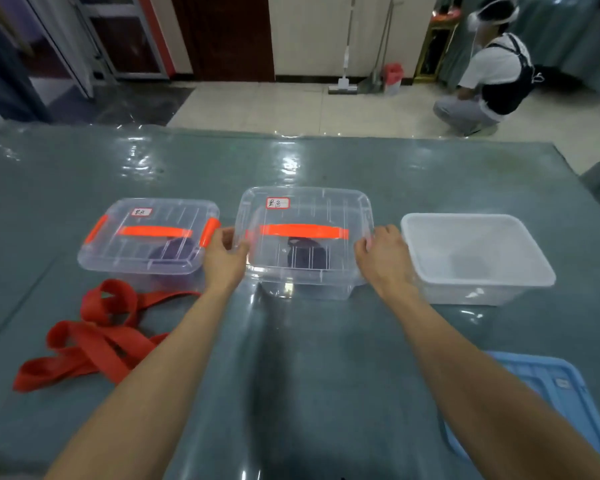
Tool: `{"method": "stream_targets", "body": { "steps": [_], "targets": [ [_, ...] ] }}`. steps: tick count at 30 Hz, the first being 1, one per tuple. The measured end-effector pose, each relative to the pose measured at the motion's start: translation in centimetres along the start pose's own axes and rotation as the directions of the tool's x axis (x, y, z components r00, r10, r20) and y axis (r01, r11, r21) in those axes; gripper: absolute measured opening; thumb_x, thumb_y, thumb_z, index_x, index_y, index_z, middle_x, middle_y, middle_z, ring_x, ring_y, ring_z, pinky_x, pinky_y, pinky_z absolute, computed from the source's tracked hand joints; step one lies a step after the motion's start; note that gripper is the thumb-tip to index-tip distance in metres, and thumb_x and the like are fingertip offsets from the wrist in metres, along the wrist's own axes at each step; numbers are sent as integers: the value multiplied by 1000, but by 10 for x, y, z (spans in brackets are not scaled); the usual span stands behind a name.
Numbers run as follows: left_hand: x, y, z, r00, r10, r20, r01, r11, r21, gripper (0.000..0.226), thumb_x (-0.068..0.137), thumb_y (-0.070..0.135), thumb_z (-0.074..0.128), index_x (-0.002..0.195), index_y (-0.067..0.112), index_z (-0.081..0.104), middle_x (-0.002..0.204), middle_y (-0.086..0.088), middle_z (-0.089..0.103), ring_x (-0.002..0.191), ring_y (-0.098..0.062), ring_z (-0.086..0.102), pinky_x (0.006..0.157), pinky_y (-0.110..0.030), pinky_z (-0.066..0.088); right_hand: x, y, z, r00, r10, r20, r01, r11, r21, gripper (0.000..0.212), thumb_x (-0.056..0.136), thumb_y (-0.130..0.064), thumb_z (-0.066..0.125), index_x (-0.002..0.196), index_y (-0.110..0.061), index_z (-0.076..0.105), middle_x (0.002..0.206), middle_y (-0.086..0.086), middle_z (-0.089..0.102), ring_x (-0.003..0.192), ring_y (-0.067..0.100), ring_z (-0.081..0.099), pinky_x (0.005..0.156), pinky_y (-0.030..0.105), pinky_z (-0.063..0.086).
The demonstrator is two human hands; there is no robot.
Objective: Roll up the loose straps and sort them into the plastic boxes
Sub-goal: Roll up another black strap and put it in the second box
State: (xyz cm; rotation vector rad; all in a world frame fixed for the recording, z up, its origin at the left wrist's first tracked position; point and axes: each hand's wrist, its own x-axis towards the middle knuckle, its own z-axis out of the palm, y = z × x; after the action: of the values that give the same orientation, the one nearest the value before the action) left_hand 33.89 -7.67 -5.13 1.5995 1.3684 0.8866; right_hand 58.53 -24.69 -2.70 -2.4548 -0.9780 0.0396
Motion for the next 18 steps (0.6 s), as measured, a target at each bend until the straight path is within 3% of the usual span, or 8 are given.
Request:
{"method": "stream_targets", "body": {
  "steps": [4,8,14,18],
  "targets": [
    [37,-7,20,997,16,70,-24,993,115,33,95,24,79,124,10,73,117,-8,77,105,-28,74,101,-50,59,27,6,21,1000,30,11,-28,994,-104,33,105,-25,51,105,3,68,113,22,59,88,44,66,71,39,40],
    [55,-18,33,991,36,132,-62,978,199,32,96,25,76,125,9,76,112,-11,79,103,-32,74,96,-50,60,36,12,37,997,74,23,-69,985,-160,36,105,-27,50,104,3,70,112,23,60,88,44,67,71,40,43],
    [48,-32,33,996,42,79,-55,985,161,30,94,23,77,121,10,79,109,-10,80,98,-27,76,96,-43,61,26,18,46,998,56,-10,-57,985,-161,32,105,-27,51,101,1,66,110,21,57,78,43,65,67,37,37],
    [30,-42,29,996,54,77,-66,984,166,28,94,19,77,120,11,79,105,-10,80,95,-28,76,92,-43,61,10,21,53,998,55,10,-52,985,-166,29,107,-22,50,110,4,63,116,23,57,82,46,67,65,42,45]
  ]
}}
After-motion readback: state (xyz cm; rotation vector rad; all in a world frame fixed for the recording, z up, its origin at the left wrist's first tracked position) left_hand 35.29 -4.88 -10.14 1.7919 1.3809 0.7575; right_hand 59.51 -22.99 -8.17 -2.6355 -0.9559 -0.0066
